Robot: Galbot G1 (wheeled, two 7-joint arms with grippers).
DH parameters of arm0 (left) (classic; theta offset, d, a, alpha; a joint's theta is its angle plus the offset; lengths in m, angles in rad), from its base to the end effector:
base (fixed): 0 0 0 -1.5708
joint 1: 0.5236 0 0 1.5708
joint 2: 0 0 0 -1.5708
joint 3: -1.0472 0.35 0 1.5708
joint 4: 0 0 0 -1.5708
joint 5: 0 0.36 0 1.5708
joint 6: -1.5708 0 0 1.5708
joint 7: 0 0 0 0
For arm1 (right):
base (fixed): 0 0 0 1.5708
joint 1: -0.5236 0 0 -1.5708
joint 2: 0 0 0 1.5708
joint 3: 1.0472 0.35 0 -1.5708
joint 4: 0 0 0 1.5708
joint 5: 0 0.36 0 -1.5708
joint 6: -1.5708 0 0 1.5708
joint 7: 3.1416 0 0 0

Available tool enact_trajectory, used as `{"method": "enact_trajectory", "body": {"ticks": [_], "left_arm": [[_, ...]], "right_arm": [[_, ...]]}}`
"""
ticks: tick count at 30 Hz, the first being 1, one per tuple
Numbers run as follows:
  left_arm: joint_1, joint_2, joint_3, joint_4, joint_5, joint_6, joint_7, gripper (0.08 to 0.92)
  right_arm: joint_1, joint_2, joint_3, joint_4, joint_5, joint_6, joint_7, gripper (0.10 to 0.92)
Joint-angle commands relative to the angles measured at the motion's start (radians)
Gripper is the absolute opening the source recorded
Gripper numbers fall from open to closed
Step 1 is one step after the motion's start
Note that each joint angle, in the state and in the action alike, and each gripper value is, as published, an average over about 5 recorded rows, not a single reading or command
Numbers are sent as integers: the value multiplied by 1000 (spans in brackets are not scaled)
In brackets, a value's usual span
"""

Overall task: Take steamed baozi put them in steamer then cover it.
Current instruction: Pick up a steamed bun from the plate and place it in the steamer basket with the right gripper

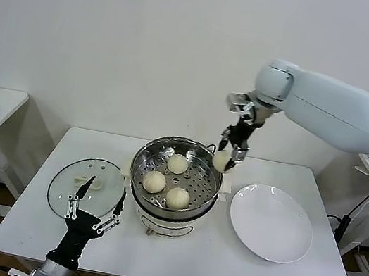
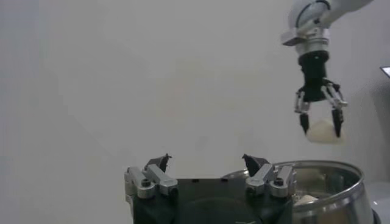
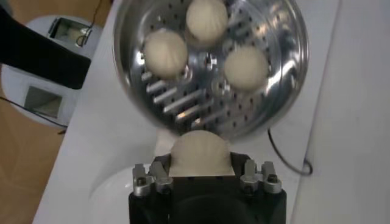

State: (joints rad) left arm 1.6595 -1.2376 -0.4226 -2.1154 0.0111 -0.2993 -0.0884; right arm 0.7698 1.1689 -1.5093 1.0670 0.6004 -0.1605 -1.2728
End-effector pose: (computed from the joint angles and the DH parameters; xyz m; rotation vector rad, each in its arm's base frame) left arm 0.1561 0.0241 -0.3108 0.3086 2.8919 0.2676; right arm 0.6088 0.0548 0.0081 1.6092 -1.1795 1.4021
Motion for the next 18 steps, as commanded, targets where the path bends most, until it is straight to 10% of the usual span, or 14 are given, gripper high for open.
{"method": "enact_trajectory", "body": {"ticks": [1, 18], "left_arm": [[2, -2, -5, -3, -1, 0, 0, 823], [8, -1, -24, 2, -9, -4, -2, 823]], "right_arm": [[-29, 129, -41, 13, 34, -27, 55, 679], [-163, 158, -39, -96, -47, -16, 91, 662]]}}
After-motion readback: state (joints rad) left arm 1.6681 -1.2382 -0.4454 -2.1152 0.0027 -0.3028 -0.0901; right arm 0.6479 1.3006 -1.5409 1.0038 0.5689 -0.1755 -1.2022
